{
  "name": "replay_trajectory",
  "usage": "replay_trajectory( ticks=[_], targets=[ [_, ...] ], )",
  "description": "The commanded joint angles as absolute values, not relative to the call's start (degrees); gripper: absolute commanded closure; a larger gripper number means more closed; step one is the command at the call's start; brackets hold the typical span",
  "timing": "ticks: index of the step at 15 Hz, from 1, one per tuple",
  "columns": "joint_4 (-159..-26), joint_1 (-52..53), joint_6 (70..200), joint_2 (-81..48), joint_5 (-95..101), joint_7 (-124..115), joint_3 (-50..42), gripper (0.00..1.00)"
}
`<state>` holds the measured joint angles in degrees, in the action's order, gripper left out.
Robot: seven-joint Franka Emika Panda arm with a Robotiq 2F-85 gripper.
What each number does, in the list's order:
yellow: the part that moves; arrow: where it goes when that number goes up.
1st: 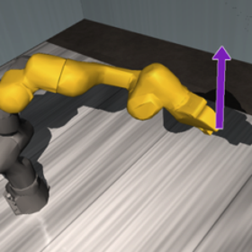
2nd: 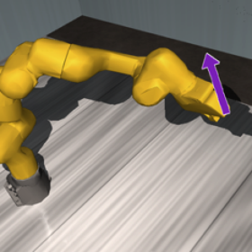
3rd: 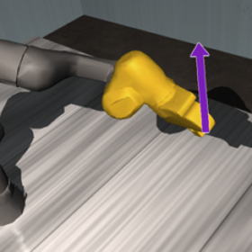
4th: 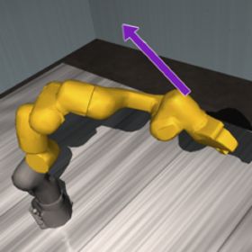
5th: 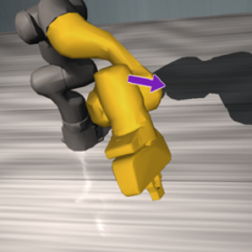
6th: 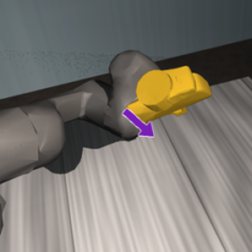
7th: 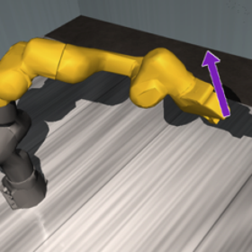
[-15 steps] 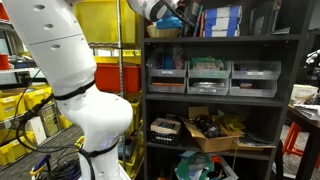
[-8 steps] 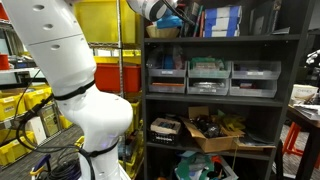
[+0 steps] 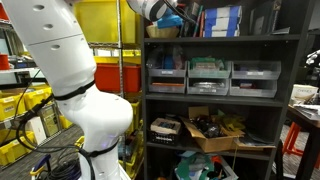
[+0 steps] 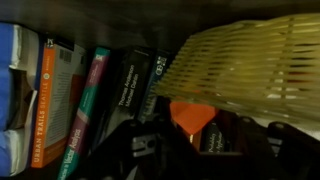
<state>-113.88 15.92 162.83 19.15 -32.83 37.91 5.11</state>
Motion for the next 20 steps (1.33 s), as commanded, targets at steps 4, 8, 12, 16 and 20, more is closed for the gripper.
replay_trajectory(
  ticks=[4, 8, 12, 16, 20],
  targets=[
    [-112.6, 18.47, 165.23, 19.76, -35.45, 41.06, 4.08, 0.78],
    [-109.9, 20.32, 165.95, 19.23, -38.52, 42.46, 2.58, 0.78],
    [-108.58, 21.61, 165.45, 19.05, -40.42, 43.62, 1.33, 0.78],
    [-108.29, 21.92, 164.61, 18.62, -40.5, 43.39, 0.27, 0.78],
    [-107.86, 21.01, 165.05, 16.55, -39.42, 42.98, -0.75, 0.78]
  ],
)
